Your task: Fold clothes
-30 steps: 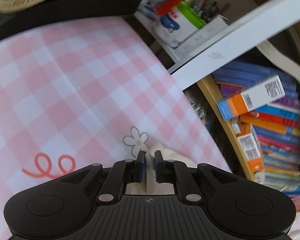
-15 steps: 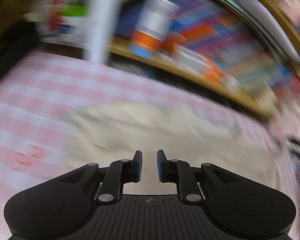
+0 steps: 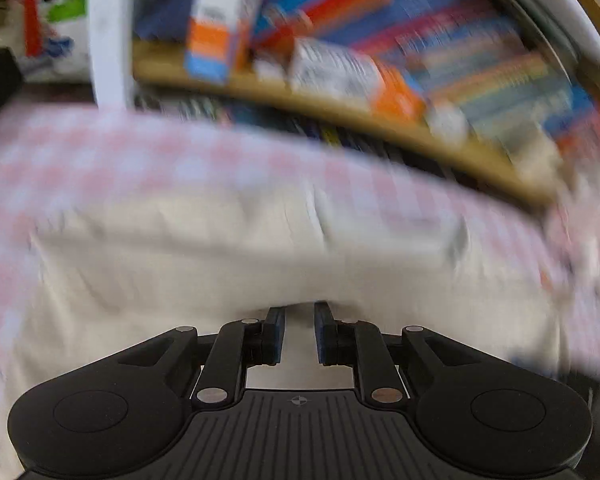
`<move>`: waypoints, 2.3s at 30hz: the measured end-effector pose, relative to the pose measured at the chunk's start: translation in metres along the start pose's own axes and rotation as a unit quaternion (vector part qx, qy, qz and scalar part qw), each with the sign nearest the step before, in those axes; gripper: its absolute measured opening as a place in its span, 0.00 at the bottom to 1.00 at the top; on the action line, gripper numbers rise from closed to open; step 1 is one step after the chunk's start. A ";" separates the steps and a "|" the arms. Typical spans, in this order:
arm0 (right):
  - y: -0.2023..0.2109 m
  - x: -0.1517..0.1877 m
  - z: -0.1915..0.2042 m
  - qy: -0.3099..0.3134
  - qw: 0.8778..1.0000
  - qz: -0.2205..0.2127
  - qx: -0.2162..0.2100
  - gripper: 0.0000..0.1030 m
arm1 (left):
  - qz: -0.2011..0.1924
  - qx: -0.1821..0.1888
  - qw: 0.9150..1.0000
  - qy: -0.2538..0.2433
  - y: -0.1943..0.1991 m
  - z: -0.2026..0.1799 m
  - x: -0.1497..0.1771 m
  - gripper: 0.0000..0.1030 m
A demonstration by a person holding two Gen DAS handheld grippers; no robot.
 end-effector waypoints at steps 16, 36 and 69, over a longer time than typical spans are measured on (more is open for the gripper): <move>-0.004 -0.012 0.006 -0.005 1.000 -0.016 0.010 0.56 | 0.002 0.015 0.990 -0.143 0.031 -0.004 0.082 0.18; -0.006 -0.029 -0.035 -0.076 0.996 -0.026 0.044 0.58 | -0.009 -0.015 0.987 -0.163 0.012 -0.002 0.019 0.21; -0.019 -0.076 -0.035 0.079 0.995 -0.034 -0.058 0.59 | -0.032 -0.116 0.989 -0.090 0.019 0.106 -0.008 0.24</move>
Point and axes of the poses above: each gripper's, at about its wrist camera, not at the fingertips, and y roughly against the way its jaws point, z to its left, x to its underside, the point moved 1 cm from there along -y, roughly the way its jaws point, and after that the axes turned 1 degree about z, right-handed, at the moved point
